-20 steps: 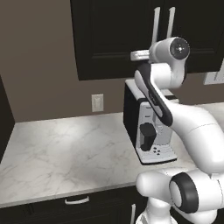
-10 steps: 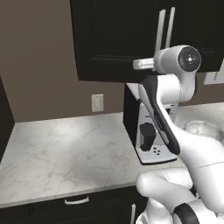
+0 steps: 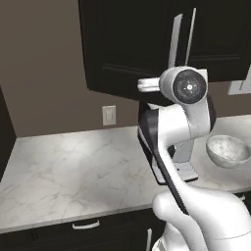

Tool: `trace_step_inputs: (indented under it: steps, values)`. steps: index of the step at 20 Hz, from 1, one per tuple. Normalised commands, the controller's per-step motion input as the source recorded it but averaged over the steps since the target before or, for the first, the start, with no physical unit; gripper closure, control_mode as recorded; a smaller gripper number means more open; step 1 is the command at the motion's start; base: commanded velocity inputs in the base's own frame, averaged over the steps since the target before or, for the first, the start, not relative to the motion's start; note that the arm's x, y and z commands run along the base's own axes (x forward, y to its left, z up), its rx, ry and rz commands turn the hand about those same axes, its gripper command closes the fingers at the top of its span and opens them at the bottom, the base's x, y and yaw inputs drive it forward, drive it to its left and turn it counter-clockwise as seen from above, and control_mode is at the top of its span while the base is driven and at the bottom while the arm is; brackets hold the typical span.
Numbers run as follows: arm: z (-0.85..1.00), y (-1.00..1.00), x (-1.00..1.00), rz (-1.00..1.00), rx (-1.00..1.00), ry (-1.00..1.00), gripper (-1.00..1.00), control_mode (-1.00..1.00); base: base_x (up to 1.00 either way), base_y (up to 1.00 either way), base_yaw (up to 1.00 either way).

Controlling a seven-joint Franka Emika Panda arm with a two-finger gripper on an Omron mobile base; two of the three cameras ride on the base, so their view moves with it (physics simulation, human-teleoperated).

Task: Open the cabinet and setup a tea strainer by placing it in the bowl upright.

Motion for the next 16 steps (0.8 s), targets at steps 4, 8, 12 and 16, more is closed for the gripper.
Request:
trace_step_inputs:
  steps: [4, 8, 12, 16]
  values:
    - [0.00, 0.59, -0.59, -0.26, -0.01, 0.15, 1.00, -1.00, 0.00, 0.00, 0.00]
    - [0.00, 0.47, -0.56, -0.22, -0.01, 0.04, 1.00, -1.00, 0.00, 0.00, 0.00]
    - [0.00, 0.31, -0.42, -0.17, 0.00, 0.00, -1.00, -1.00, 0.00, 0.00, 0.00]
    - [-0.02, 0.15, -0.20, -0.10, 0.00, 0.00, -1.00, -1.00, 0.00, 0.00, 0.00]
